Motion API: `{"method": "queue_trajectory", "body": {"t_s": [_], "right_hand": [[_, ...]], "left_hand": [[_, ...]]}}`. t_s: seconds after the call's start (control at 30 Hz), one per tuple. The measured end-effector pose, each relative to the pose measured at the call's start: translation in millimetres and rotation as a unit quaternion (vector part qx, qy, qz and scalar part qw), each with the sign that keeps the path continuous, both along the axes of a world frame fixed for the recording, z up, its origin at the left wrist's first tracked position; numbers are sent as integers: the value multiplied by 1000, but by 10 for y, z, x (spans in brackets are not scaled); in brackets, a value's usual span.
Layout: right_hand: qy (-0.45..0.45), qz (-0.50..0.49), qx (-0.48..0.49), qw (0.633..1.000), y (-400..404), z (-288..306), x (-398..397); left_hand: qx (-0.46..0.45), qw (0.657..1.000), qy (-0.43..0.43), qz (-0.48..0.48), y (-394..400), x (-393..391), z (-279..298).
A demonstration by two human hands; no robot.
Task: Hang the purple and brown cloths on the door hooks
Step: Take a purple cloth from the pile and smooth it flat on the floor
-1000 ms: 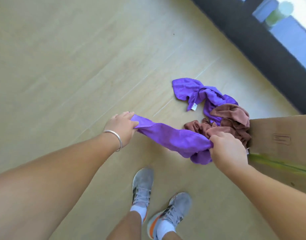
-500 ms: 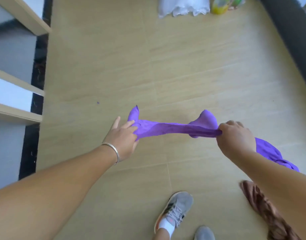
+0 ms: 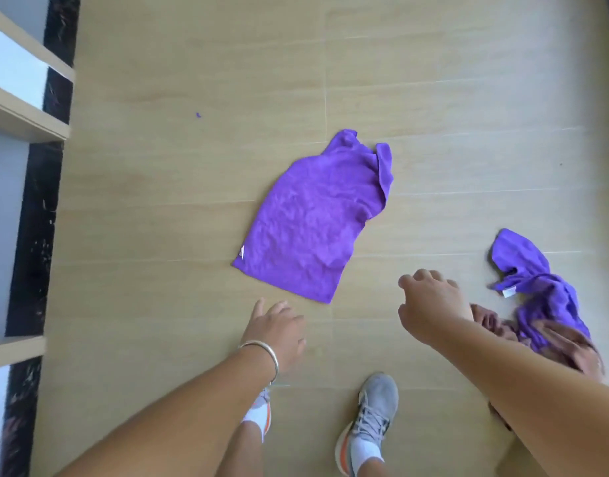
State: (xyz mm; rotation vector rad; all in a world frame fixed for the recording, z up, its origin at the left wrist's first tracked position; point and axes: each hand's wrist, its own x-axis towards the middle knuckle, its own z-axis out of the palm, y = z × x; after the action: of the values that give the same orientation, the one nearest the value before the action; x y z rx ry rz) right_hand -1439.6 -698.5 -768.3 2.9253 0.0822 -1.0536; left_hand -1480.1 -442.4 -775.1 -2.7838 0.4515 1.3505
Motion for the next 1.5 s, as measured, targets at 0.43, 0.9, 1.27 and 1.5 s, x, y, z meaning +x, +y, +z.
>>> {"method": "queue_trajectory", "body": {"t_s": [0.43, 0.9, 1.27, 1.5], "right_hand": [[30, -42, 20, 998, 1397, -639, -379], [69, 4, -13, 998, 2189, -2647, -439], [50, 75, -63, 994, 1930, -3889, -404], [-20, 71, -19, 997, 1745, -4001, -184]], "left_hand": [[41, 995, -27, -86, 1594, 387, -715], [54, 986, -83, -134, 1975, 667, -2748], [7, 970, -153, -187, 2103, 991, -4056], [-146, 937, -252, -193, 2183, 1242, -4181]]}}
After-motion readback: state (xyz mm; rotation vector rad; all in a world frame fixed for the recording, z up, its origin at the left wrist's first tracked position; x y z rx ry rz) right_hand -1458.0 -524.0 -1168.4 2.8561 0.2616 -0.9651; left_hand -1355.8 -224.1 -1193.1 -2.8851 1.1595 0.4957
